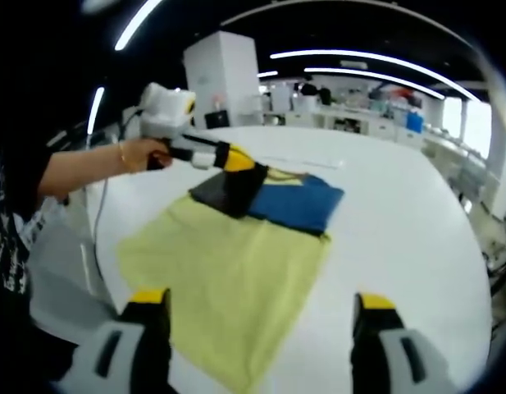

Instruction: Fold the garment on the visible template until the final outline fits inside the template.

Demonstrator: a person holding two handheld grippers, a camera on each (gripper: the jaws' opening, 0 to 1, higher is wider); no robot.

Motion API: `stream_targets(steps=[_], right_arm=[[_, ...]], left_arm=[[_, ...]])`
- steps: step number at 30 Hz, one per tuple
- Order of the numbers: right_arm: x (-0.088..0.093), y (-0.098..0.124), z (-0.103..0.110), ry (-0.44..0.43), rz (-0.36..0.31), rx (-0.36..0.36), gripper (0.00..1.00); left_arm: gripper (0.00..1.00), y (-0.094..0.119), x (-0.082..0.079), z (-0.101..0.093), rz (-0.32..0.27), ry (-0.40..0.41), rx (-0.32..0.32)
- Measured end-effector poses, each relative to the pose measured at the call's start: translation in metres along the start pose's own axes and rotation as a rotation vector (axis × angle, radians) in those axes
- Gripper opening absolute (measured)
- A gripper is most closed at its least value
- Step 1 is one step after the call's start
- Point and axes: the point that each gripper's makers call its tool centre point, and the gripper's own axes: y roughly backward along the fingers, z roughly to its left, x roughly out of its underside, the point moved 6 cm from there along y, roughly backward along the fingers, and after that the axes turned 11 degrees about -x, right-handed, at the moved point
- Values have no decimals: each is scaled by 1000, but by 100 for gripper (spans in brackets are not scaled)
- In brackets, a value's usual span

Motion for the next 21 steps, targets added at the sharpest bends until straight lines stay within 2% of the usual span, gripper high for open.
stream_targets(steps=[10, 21], right_arm=[[4, 1, 2, -16, 1, 5, 92], [14, 7, -6, -56, -2, 33, 92]], left_arm=[[0, -18, -1, -18, 2, -18, 24], [0, -36, 1, -46, 15, -98, 90]])
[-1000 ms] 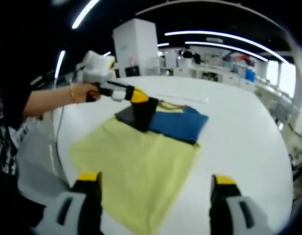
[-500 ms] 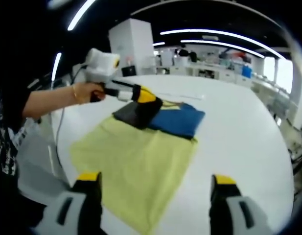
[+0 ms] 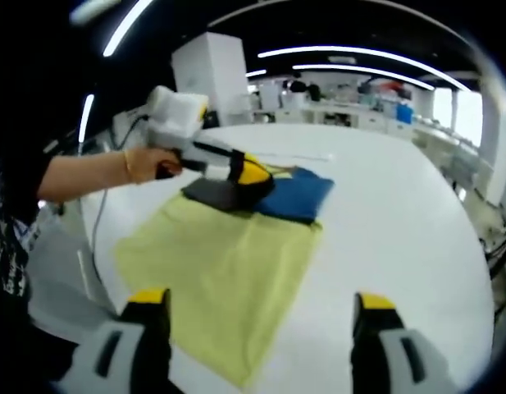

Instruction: Fold the garment on the visible template until the final outline fits inside the template.

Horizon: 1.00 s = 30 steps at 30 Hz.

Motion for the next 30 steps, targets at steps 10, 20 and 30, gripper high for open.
stream_targets(steps=[10, 20, 30], right_arm=[[6, -1, -2, -21, 3, 5, 92], [7, -1, -3, -28, 7, 7, 92], [8, -1, -4, -30, 4, 8, 92]], left_arm=[[0, -13, 1, -13, 14, -57, 37], [0, -24, 10, -19, 39, -104, 46], [20, -21, 10, -20, 14, -56, 24]])
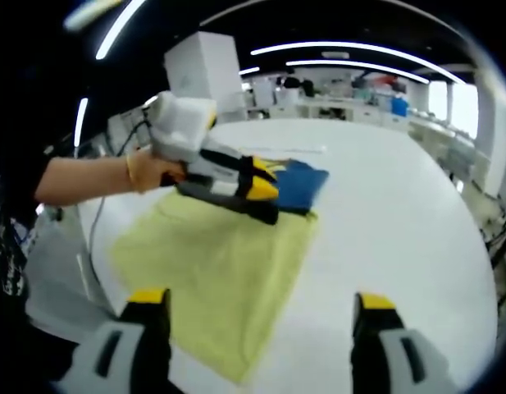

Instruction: Fold the garment on the visible template until the final outline fits inside the template.

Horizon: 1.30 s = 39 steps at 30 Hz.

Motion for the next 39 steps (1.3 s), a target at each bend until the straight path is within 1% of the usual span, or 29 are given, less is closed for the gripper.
stream_targets(steps=[3, 6, 9, 10, 12, 14, 16, 17, 18, 19, 23, 26, 30, 34, 36, 39], right_arm=[[0, 0, 0, -1, -1, 0, 92], [1, 0, 0, -4, 0, 0, 92], [2, -1, 0, -4, 1, -2, 92], [2, -1, 0, -5, 0, -2, 92], [2, -2, 0, -6, 1, -3, 92], [3, -2, 1, -7, 2, -5, 92], [3, -2, 1, -6, 5, -6, 92], [3, -3, 1, -7, 6, -7, 92], [3, -3, 2, -7, 6, -8, 92], [3, -4, 2, -8, 5, -10, 92], [1, -5, 2, -5, 2, -12, 92], [1, -6, 2, -4, 0, -15, 92], [1, -7, 4, -3, -1, -20, 92], [2, -7, 5, -3, 1, -23, 91], [3, -6, 5, -3, -1, -22, 91], [3, -5, 6, -5, -13, -27, 92]], left_arm=[[31, 2, 0, 1, -1, 21, -15], [39, 4, 2, 2, 4, 44, -30], [46, 5, 5, 5, 22, 108, -55], [48, 4, 7, 7, 24, 144, -76], [51, 6, 9, 8, 20, 170, -87], [50, 9, 9, 8, 19, 207, -91], [50, 11, 10, 12, 17, 245, -111], [50, 13, 11, 15, 5, 291, -133], [50, 16, 11, 15, 1, 332, -138], [50, 17, 13, 16, 7, 351, -142], [46, 22, 20, 18, 19, 370, -147], [40, 22, 29, 17, 37, 399, -147], [35, 26, 32, 7, 45, 449, -131], [28, 27, 37, -3, 79, 456, -106], [27, 27, 41, -4, 91, 464, -110], [23, 26, 42, -5, 99, 498, -104]])
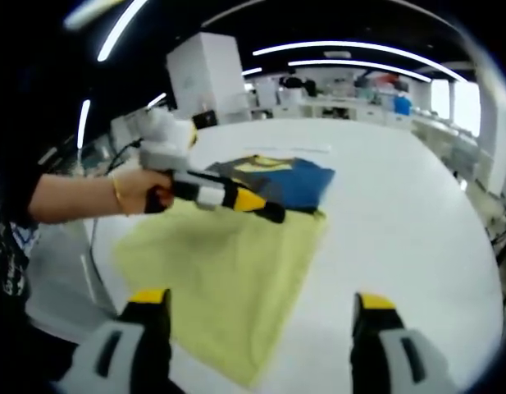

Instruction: Fold the garment on the visible template until the final outline fits inside the template.

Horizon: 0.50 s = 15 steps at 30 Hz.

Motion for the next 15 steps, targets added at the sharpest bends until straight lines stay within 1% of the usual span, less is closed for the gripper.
stream_targets(steps=[3, 7, 8, 10, 11, 14, 15], right_arm=[[-2, 1, 3, 17, -7, -13, 94], [-3, 1, 4, 39, -13, -26, 97], [-4, 1, 5, 42, -15, -30, 98], [-4, 1, 5, 45, -16, -32, 98], [-4, 1, 6, 47, -15, -32, 98], [-2, 2, 5, 44, -8, -27, 98], [-1, 2, 5, 44, -7, -26, 98]], left_arm=[[20, -1, 3, 0, 30, 29, 15], [16, -5, 3, 2, 36, 41, 14], [13, -6, 3, 2, 41, 76, 22], [11, -7, 2, 3, 37, 138, 40], [10, -8, 2, 5, 40, 151, 33], [0, -7, 0, 7, 44, 124, 18], [0, -7, -1, 7, 42, 111, 22]])
